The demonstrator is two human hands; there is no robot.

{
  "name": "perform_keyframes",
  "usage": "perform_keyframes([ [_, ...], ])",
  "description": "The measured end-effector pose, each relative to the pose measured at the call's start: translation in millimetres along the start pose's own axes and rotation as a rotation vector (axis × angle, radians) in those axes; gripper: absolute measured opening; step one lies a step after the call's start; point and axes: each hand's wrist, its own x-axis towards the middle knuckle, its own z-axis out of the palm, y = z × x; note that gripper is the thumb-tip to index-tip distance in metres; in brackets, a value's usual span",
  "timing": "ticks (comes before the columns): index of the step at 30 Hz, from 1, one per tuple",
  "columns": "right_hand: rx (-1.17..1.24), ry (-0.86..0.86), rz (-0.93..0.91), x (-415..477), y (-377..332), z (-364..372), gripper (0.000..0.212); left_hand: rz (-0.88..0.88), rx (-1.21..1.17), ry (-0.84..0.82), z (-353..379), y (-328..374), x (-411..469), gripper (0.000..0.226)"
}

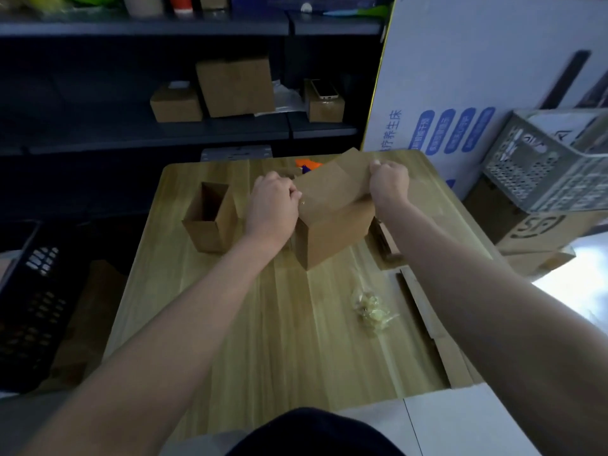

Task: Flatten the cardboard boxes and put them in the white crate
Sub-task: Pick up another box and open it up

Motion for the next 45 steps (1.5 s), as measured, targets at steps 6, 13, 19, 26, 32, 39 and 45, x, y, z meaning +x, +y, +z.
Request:
perform_keyframes([
  [6,0.103,-0.036,0.111,-18.8,37.6,-3.6,0.016,-0.099,-0.009,-0.168,12.1,-5.2,-24.8,0.014],
  [13,0.047,-0.167,0.281,-45.1,76.9,20.3,0.034,-0.246,-0.030,-0.337,17.1,-42.5,-46.6,0.018],
  [19,-0.303,-0.285,0.196,-52.7,98.6,33.9,0.031,-0.335,-0.034,-0.396,16.6,-70.5,-61.8,0.026],
  [26,-1.120,-0.764,-0.533,-50.5,82.4,49.4,0.105,-0.328,-0.059,-0.406,12.4,-73.7,-56.5,0.023],
  [32,-1.322,-0.806,-0.561,-47.8,74.4,59.8,0.125,-0.334,-0.094,-0.402,10.5,-77.2,-61.4,0.024],
  [39,-1.387,-0.800,-0.499,-53.2,67.0,62.2,0.126,-0.392,-0.095,-0.414,17.0,-72.8,-58.9,0.006],
  [45,-1.337,-0.816,-0.472,-54.4,66.0,60.1,0.126,-0.369,0.006,-0.377,18.4,-62.5,-63.2,0.012],
])
